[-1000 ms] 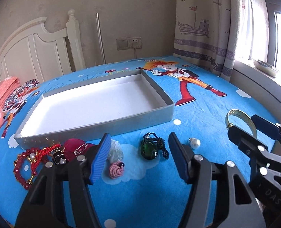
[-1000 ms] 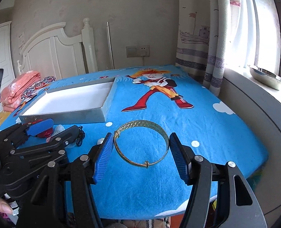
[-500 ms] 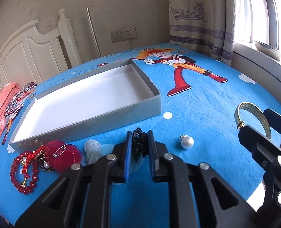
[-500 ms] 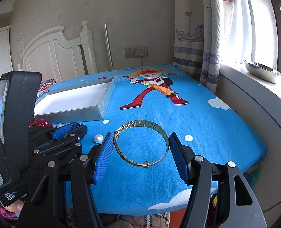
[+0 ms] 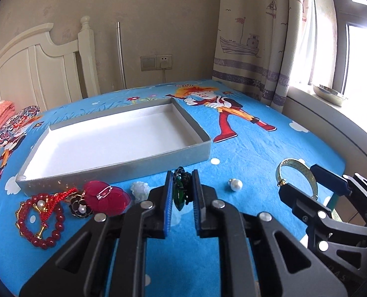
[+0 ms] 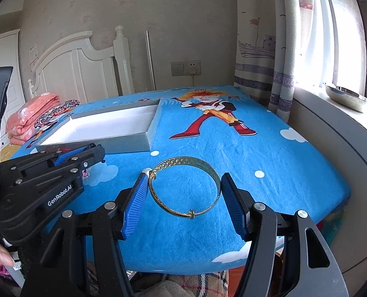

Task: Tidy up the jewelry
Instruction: 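Grasp the green stone pendant with the left tool while the right holds the bangle, then carry pendant and bangle over the tray and open both tools to drop them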

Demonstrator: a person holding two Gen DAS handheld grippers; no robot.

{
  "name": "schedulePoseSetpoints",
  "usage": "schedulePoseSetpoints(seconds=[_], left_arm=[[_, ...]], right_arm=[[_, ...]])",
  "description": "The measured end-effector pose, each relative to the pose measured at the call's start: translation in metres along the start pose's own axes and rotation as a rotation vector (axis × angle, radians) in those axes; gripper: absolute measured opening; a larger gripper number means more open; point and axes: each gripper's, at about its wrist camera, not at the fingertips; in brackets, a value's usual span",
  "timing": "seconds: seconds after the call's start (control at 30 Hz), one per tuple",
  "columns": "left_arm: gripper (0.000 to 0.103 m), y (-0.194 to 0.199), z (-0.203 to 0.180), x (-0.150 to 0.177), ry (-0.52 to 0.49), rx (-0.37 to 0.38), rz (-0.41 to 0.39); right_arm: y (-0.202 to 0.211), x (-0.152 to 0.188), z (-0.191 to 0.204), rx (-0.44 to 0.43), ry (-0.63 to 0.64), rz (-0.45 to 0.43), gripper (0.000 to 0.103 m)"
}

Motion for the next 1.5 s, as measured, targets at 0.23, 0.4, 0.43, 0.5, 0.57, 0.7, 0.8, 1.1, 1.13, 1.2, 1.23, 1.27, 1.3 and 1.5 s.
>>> schedulePoseSetpoints(seconds=[0.23, 0.4, 0.43, 0.5, 0.57, 0.7, 0.8, 1.1, 1.13, 1.2, 1.23, 1.27, 1.3, 1.5], left_arm=[[0.014, 0.015, 0.014, 0.004, 0.005, -0.015, 0.003], [0.014, 0.030, 0.024, 0.009, 0.013, -0.069, -0.028], [0.014, 0.034, 0.027, 0.009, 0.015, -0.085, -0.038], [0.014, 0.043, 0.036, 0.010, 0.025, -0.117, -0.054], [0.014, 0.052, 0.048, 0.012, 0.043, -0.149, -0.063], [0.014, 0.062, 0.077, 0.017, 0.098, -0.195, -0.054], [0.014, 0.066, 0.100, 0.021, 0.142, -0.223, -0.044], [0.014, 0.059, 0.122, 0.002, 0.163, -0.262, -0.056], [0.014, 0.055, 0.125, -0.006, 0.159, -0.272, -0.059], [0.014, 0.044, 0.132, -0.021, 0.157, -0.278, -0.051], [0.014, 0.038, 0.136, -0.030, 0.162, -0.275, -0.042], [0.014, 0.032, 0.140, -0.038, 0.167, -0.275, -0.035], [0.014, 0.025, 0.145, -0.047, 0.172, -0.273, -0.027], [0.014, -0.019, 0.171, -0.086, 0.180, -0.312, -0.002]], right_arm=[[0.004, -0.001, 0.016, -0.031, 0.030, -0.004, 0.058], [0.008, -0.003, 0.032, -0.046, 0.067, -0.013, 0.058], [0.008, -0.005, 0.036, -0.048, 0.075, -0.018, 0.058], [0.010, -0.008, 0.044, -0.054, 0.092, -0.029, 0.058], [0.012, -0.010, 0.055, -0.064, 0.113, -0.039, 0.058], [0.012, -0.015, 0.079, -0.094, 0.164, -0.049, 0.058], [0.011, -0.019, 0.098, -0.122, 0.195, -0.053, 0.058], [-0.014, -0.051, 0.125, -0.129, 0.227, -0.089, 0.058], [-0.020, -0.060, 0.127, -0.129, 0.222, -0.092, 0.058], [-0.032, -0.078, 0.129, -0.124, 0.211, -0.096, 0.058], [-0.039, -0.086, 0.130, -0.119, 0.209, -0.096, 0.058], [-0.046, -0.094, 0.131, -0.114, 0.209, -0.094, 0.058], [-0.053, -0.101, 0.132, -0.112, 0.208, -0.093, 0.058], [-0.100, -0.127, 0.133, -0.078, 0.202, -0.052, 0.058]])
Point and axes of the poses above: each gripper's, at about its wrist camera, not at the fingertips, and y roughly against the way its jaws point, z to its left, x to its underside
